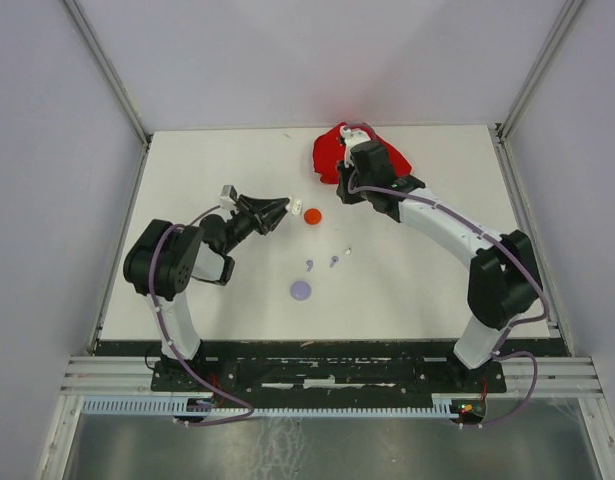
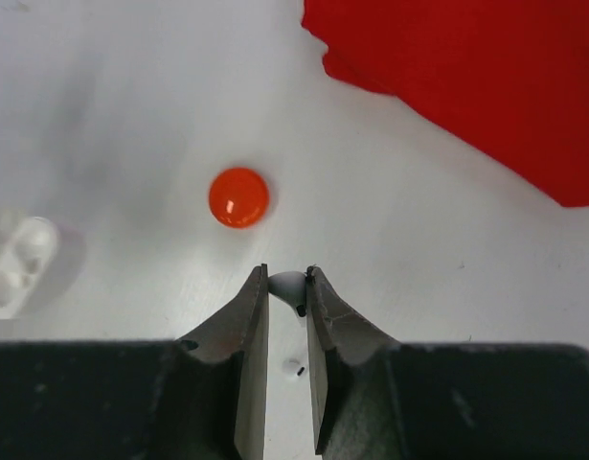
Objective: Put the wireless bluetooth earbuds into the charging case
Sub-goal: Pick up the earbud from the center of the board, then place the earbud in the charging case.
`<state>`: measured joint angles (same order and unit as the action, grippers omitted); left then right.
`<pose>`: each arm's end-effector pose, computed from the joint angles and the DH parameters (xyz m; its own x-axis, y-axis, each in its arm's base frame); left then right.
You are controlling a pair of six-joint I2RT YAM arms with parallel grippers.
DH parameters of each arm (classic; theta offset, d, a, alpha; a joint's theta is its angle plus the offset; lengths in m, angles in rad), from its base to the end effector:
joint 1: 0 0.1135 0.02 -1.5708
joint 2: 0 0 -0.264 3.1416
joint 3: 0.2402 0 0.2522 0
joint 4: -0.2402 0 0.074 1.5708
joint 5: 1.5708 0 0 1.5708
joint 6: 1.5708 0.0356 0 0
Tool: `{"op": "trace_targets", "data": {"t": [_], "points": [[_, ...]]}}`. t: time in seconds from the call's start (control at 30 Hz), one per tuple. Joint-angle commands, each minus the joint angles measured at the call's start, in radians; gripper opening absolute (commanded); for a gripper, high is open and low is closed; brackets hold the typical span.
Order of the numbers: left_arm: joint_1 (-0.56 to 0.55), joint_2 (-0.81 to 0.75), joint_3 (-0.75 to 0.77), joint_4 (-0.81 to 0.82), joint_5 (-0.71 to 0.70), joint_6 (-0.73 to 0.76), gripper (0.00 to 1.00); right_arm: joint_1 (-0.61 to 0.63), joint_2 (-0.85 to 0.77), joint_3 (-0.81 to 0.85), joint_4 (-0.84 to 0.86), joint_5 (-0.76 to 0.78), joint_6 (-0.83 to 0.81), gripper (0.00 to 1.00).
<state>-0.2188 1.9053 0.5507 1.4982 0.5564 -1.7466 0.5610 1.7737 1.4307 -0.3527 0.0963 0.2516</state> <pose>0.3092 -0.0880 0.1514 -0.7083 -0.6990 0.0987 0.0161 -0.1557 -0.9877 0.3473 0.2142 0.2761 -0.6419 -0.1107 -0.7588 -0.3173 0.9392 0.1314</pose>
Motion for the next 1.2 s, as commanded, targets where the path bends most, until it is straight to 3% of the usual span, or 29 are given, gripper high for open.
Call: {"op": "trace_targets", "data": {"t": [0.0, 0.27, 0.6, 1.17], "points": [[-0.030, 0.018, 0.043, 0.074, 0.003, -0.050, 0.03, 0.003, -0.142, -0.108, 0.302, -0.106, -0.029, 0.08], [-0.068, 0.044, 0.099, 0.061, 0.024, -0.071, 0.03, 0.003, -0.245, -0.257, 0.539, -0.223, -0.020, 0.00], [-0.095, 0.062, 0.128, 0.056, 0.026, -0.076, 0.03, 0.003, -0.267, -0.288, 0.568, -0.246, -0.019, 0.00], [-0.124, 0.087, 0.189, 0.052, 0.085, -0.094, 0.03, 0.009, -0.261, -0.378, 0.742, -0.472, -0.082, 0.00]]}}
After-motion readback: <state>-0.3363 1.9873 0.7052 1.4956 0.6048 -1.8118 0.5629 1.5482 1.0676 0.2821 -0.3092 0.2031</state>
